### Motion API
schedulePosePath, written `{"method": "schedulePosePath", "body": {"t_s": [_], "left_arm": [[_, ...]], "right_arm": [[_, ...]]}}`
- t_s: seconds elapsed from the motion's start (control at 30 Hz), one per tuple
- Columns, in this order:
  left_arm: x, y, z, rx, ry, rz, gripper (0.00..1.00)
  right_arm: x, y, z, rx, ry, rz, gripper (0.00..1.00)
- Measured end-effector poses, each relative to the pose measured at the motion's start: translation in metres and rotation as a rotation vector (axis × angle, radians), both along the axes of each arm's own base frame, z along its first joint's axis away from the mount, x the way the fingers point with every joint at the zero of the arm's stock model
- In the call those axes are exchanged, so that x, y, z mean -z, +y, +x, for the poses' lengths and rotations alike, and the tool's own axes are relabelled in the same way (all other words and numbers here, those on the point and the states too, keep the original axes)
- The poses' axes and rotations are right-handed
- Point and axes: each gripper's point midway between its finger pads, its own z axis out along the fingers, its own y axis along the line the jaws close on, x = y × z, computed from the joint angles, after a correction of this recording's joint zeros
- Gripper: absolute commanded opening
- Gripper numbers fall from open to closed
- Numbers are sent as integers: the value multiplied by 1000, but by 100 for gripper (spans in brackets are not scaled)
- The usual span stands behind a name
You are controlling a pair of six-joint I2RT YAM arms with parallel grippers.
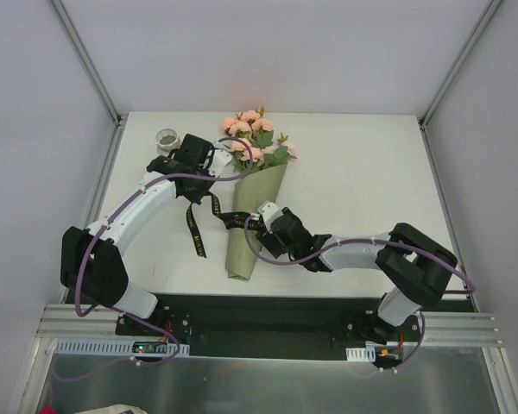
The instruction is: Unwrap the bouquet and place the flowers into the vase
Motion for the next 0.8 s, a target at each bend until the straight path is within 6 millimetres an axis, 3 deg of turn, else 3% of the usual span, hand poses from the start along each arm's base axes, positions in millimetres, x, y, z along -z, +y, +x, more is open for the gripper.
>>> {"method": "schedulePosePath", "body": {"t_s": [0.23,0.3,0.33,0.37,0.43,0.47,0.63,0.8], "left_arm": [[1,1,-2,1,7,3,0],[1,1,-2,1,9,4,0],[1,1,-3,1,12,5,0],[1,1,-3,1,14,6,0],[2,2,-5,1,19,8,0],[2,2,-5,1,20,9,0],[2,2,-5,2,23,9,0],[1,-2,-8,13,33,-2,0]], "right_arm": [[-5,15,11,2,-175,-92,69],[-6,18,18,14,-215,-107,59],[-7,18,21,18,-229,-114,53],[-6,18,22,21,-238,-122,39],[-4,17,25,22,-251,-139,20],[-3,16,25,22,-253,-145,2],[-6,12,26,35,-270,-144,1],[-20,-19,25,133,-269,-98,1]]}}
